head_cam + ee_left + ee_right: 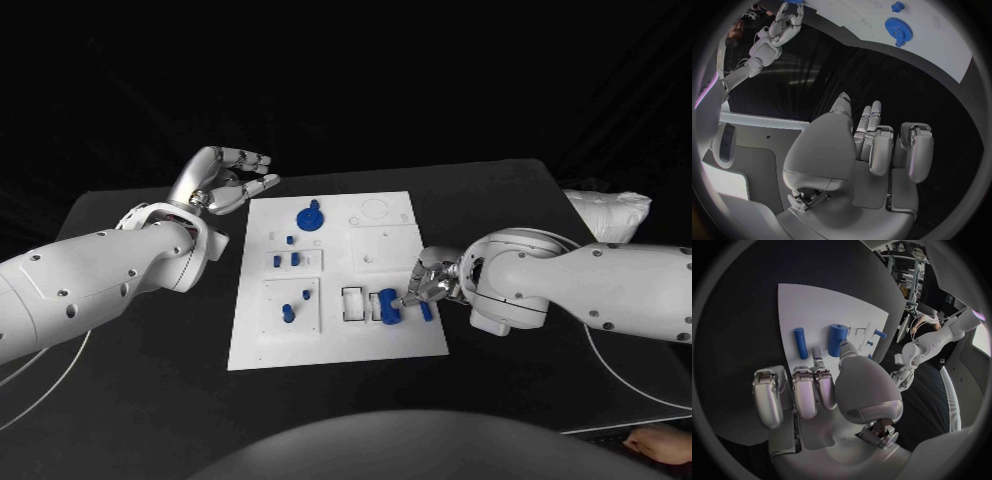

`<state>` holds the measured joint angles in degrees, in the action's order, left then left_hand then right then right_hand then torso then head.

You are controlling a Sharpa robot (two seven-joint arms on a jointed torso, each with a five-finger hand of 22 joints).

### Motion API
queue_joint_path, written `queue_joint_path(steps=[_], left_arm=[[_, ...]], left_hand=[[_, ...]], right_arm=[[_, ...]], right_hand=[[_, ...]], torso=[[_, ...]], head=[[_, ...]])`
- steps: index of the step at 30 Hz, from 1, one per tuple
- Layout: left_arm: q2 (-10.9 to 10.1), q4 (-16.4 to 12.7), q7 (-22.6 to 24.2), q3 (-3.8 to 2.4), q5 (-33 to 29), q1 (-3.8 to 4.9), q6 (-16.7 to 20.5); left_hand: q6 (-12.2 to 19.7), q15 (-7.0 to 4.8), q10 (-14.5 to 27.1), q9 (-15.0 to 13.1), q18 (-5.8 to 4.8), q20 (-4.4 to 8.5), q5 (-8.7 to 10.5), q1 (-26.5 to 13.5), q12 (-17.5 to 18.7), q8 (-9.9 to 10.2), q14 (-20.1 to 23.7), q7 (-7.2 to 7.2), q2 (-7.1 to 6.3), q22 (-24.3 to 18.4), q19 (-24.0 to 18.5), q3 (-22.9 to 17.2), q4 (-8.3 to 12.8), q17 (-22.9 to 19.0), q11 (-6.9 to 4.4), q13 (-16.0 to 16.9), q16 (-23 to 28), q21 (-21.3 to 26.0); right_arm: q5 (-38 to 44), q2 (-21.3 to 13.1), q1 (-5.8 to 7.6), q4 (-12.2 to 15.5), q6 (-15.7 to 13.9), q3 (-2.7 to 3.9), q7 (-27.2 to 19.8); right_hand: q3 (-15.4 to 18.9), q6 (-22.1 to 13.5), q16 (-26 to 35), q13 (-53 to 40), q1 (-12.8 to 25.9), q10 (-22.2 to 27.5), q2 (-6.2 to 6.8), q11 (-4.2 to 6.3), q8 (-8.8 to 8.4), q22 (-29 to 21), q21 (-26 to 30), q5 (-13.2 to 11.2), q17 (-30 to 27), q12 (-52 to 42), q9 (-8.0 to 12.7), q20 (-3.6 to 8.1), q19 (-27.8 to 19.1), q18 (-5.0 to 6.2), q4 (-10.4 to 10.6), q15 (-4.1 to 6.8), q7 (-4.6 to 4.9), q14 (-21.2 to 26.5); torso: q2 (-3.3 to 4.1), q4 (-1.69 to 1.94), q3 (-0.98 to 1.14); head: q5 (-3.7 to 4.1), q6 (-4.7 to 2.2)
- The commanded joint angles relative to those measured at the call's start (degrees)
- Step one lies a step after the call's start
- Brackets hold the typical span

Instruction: Assemble the parts on the task board

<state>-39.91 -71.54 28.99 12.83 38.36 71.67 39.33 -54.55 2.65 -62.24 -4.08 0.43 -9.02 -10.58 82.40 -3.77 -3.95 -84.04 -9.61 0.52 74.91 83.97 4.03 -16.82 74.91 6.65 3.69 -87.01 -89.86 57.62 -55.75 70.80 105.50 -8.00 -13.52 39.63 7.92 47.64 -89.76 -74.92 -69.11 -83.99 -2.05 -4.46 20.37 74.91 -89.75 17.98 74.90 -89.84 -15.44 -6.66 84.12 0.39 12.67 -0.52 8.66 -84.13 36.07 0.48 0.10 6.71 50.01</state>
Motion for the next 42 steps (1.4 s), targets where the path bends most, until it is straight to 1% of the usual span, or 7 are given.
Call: queue_joint_path(steps=[1,8,17,26,34,40,42], left_arm=[[0.0,-0.2,0.5,-0.04,-0.2,0.01,-0.7],[-0.1,-0.3,0.5,-0.04,-0.2,0.01,-0.7],[-0.2,-0.2,0.5,-0.04,-0.2,0.01,-0.7],[-0.1,-0.2,0.5,-0.04,-0.1,0.01,-0.8],[-0.1,-0.3,0.4,-0.04,-0.1,0.01,-0.8],[-0.1,-0.3,0.4,-0.04,-0.5,0.01,-0.9],[-0.1,-0.3,0.4,-0.04,-0.6,0.01,-0.9]], left_hand=[[0.2,-0.14,0.1,0.1,-0.43,0.49,-0.32,0.4,0.0,0.3,-3.6,-0.10,0.30,15.1,6.0,0.3,0.1,8.2,-0.13,0.0,0.4,-0.1],[0.2,-0.14,0.1,0.1,-0.43,0.49,-0.32,0.4,0.0,0.3,-3.6,-0.10,0.30,15.1,6.0,0.3,0.1,8.2,-0.13,0.0,0.4,-0.1],[0.2,-0.14,0.1,0.1,-0.43,0.49,-0.32,0.4,0.0,0.3,-3.6,-0.10,0.30,15.1,6.0,0.3,0.1,8.2,-0.13,0.0,0.4,-0.1],[0.2,-0.14,0.1,0.1,-0.43,0.49,-0.32,0.4,0.0,0.3,-3.6,-0.10,0.30,15.1,6.0,0.3,0.1,8.2,-0.13,0.0,0.4,-0.1],[0.1,-0.14,0.1,0.1,-0.43,0.49,-0.38,0.4,0.0,0.2,-3.6,-0.09,0.36,15.1,6.0,0.3,0.1,8.2,-0.13,0.0,0.4,-0.1],[0.1,-0.14,0.1,0.1,-0.43,0.49,-0.38,0.4,0.0,0.2,-3.6,-0.09,0.36,15.1,6.0,0.3,0.1,8.2,-0.13,0.0,0.4,-0.1],[0.1,-0.14,0.1,0.1,-0.43,0.49,-0.38,0.4,0.0,0.2,-3.6,-0.09,0.36,15.1,6.0,0.3,0.1,8.2,-0.13,0.0,0.4,-0.1]], right_arm=[[2.7,0.5,-0.32,-0.5,2.6,-0.01,2.1],[3.0,2.0,-0.99,-1.4,2.6,-0.01,2.2],[3.0,2.9,-1.25,-1.2,2.2,-0.01,1.8],[3.0,3.9,-1.28,-1.8,3.4,-0.01,2.1],[3.1,5.1,-1.43,-3.0,4.3,-0.01,2.5],[4.4,5.6,-1.64,-3.6,4.7,-0.01,2.9],[4.7,5.7,-1.71,-3.7,4.8,-0.01,3.0]], right_hand=[[-0.5,-0.6,-0.2,-15.1,0.6,-6.0,-0.15,-0.47,-0.27,15.1,-0.3,-0.4,15.1,-0.2,-0.1,-0.43,5.9,-0.39,-0.1,-0.32,0.04,-5.9],[-0.8,-1.0,-0.2,-15.1,0.9,-6.0,-0.18,-0.49,-0.18,15.1,-0.3,-1.1,15.1,-0.2,-0.5,-0.46,5.9,-0.39,-0.1,-0.33,0.07,-5.9],[-1.1,-1.6,-0.2,-15.1,1.7,-6.0,-0.15,-0.56,-0.09,15.1,-0.3,-1.4,15.1,-0.2,-0.8,-0.52,5.9,-0.39,0.3,-0.40,0.17,-5.9],[-1.6,-2.7,-0.2,-15.1,2.3,-6.0,-0.23,-0.75,-0.31,15.1,-0.3,-0.5,15.1,-0.2,-1.1,-0.65,5.9,-0.39,0.5,-0.56,0.41,-5.9],[-2.0,-3.3,-0.2,-15.1,2.3,-6.0,-0.27,-0.92,-0.51,15.1,-0.3,-0.9,15.1,-0.2,-1.2,-0.76,5.9,-0.39,0.3,-0.70,0.61,-5.9],[-3.2,-3.4,-0.2,-15.1,1.2,-6.0,-0.60,-1.07,-0.36,15.1,-0.3,-1.7,15.1,-0.2,-1.6,-0.94,5.9,-0.39,-0.8,-0.85,0.70,-5.9],[-4.2,-3.4,-0.2,-15.1,-0.1,-6.0,-0.82,-1.08,-0.22,15.1,-0.3,-2.0,15.1,-0.2,-1.8,-0.97,5.9,-0.39,-2.0,-0.84,0.69,-5.9]], torso=[[-0.02,-0.03,-0.01],[0.02,-0.03,0.03],[-0.01,-0.02,0.01],[0.01,0.02,-0.02],[0.04,0.00,-0.01],[0.04,0.06,-0.03],[0.07,0.06,-0.02]], head=[[-0.03,-0.01],[0.10,-0.01],[0.24,-0.01],[0.39,-0.01],[0.47,-0.01],[0.57,-0.01],[0.53,-0.01]])
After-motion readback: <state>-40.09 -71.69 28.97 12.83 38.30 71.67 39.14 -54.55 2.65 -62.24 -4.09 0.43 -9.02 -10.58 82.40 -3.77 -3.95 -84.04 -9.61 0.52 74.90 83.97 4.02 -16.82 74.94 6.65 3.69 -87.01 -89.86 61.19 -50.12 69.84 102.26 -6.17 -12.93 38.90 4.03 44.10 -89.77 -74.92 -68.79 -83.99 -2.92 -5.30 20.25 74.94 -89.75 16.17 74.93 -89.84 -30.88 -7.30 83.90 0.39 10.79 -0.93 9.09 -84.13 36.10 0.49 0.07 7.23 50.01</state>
